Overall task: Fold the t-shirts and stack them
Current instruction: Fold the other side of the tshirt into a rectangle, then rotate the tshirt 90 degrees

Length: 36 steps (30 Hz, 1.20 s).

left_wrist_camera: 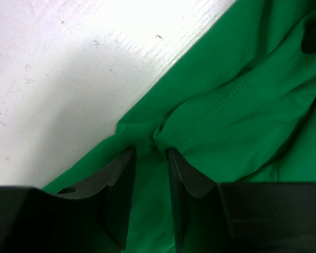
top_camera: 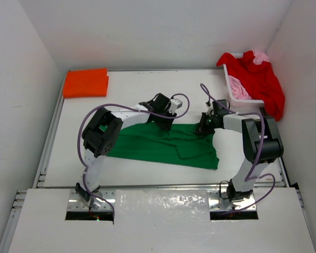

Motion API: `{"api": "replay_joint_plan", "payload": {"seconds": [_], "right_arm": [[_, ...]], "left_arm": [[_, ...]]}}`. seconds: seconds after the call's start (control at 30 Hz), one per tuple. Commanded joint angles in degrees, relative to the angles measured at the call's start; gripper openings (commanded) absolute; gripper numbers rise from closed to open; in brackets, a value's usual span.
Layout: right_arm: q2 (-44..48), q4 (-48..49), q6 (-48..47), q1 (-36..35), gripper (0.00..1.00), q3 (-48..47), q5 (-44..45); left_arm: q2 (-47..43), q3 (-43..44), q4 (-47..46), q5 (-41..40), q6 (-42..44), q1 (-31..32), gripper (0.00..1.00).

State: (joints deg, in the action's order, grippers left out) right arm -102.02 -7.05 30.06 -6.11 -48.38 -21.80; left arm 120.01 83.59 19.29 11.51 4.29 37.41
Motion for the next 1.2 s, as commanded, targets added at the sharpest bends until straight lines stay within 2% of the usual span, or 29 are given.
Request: {"api": "replay_joint_plan", "payload": {"seconds": [0.0, 0.13, 0.33, 0.5, 0.67, 0.8, 0.87, 0.9, 0.97, 1.07, 1.17], "right_arm": [[-1.3, -0.2, -1.5, -0.3, 0.00, 1.6, 7.9], [0.6, 0.5, -3.9, -0.2, 0.03, 0.4, 7.0], [9.4, -1.2, -7.3, 0.0, 0.16, -4.9, 6.9], [12.5, -10.3, -9.6, 1.5, 0.28, -10.8, 10.2], [10.3, -18.4, -11.8, 2.8, 0.40, -15.2, 16.8], [7.1, -19.7, -12.3, 3.2, 0.41, -15.5, 18.9], [4.6, -20.1, -12.8, 3.2, 0.37, -15.8, 19.7], [3.5, -20.3, -12.9, 3.3, 0.32, -16.4, 19.5], [0.2, -20.9, -13.0, 3.2, 0.27, -17.1, 18.6], [-3.5, -20.5, -12.6, 3.2, 0.25, -17.9, 17.2], [-7.8, -20.2, -12.5, 3.2, 0.24, -19.9, 17.3]], "left_arm": [[-1.1, 0.8, 0.1, -0.5, 1.1, -0.1, 0.29], [-1.2, 2.6, 1.5, -0.6, 1.3, -0.1, 0.29], [-3.1, 8.7, 6.5, 0.2, 2.9, -0.3, 0.47], [-6.4, 12.5, 10.2, 0.7, 4.1, -1.5, 0.48], [-10.7, 11.2, 16.9, 0.3, 8.1, -6.7, 0.52], [-14.6, 2.2, 19.0, -3.8, 13.2, -17.1, 0.52], [-16.9, -4.1, 17.3, -7.5, 16.6, -21.9, 0.53], [-17.4, -6.0, 16.5, -10.1, 17.4, -23.6, 0.53], [-17.4, -11.0, 13.3, -11.0, 19.3, -28.3, 0.53], [-16.1, -15.2, 9.8, -13.4, 20.0, -33.9, 0.53], [-15.1, -18.4, 6.9, -16.1, 21.5, -36.4, 0.52]]}}
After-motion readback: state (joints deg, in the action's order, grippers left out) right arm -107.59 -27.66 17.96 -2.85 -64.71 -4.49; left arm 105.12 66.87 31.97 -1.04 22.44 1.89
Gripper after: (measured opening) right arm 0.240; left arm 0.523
